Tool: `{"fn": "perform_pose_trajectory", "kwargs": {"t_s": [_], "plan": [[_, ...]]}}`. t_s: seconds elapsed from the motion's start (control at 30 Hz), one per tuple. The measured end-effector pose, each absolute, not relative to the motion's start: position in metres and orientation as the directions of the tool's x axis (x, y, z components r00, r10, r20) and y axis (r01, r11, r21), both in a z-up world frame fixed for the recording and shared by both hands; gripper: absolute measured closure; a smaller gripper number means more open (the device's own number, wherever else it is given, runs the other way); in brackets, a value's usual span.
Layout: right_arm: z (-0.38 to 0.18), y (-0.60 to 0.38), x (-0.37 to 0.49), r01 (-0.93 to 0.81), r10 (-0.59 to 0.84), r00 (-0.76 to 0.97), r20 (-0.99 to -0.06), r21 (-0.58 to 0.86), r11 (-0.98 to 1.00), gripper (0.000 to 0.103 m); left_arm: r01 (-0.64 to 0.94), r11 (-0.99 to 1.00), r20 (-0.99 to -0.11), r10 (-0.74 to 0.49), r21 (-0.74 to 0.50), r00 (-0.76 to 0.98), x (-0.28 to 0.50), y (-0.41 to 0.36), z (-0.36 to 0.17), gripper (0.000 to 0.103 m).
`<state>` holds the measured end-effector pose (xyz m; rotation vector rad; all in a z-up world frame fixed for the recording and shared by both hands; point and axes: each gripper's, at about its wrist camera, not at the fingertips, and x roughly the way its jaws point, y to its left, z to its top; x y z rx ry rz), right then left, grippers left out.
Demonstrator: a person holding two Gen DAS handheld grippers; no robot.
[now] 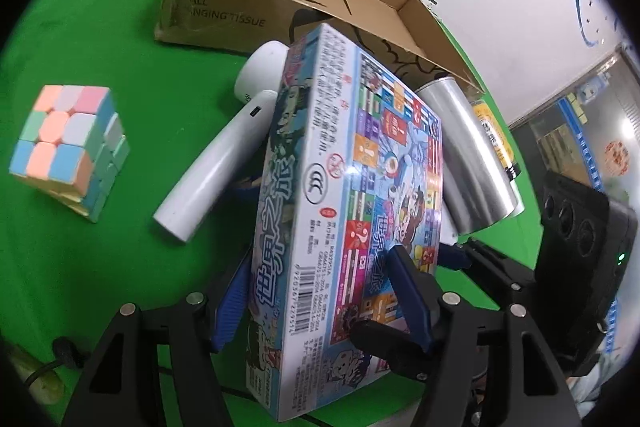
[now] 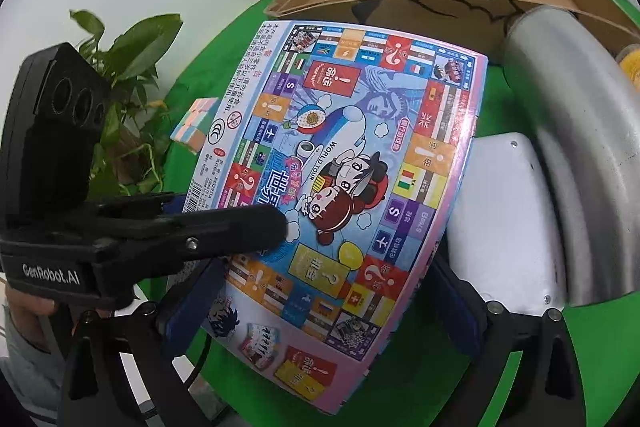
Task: Organize rigid objects
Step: 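Grasp the board-game box with the left gripper and lift it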
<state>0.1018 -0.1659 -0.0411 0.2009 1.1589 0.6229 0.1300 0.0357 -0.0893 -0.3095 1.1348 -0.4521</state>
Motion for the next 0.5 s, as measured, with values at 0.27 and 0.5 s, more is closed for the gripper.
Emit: {"fn": "perform_pose_trajectory", "kwargs": {"t_s": [0.27,0.5], "plan": [[-0.031,-0.158,0.094,-0.379,0.504,0.299,-0.81,0.383,0.842,0.009,0.204,0.899,-0.819,-0.437,-0.387,0.372,0.115,0.031,-0.085,0.036],[-0.016,-0.165,0.085,-0.382,0.495,0.337,-0.801,0.365,0.849,0.019,0.232,0.914,-0.817,-0.402,-0.333,0.414,0.108,0.025,-0.068,0.036]]}}
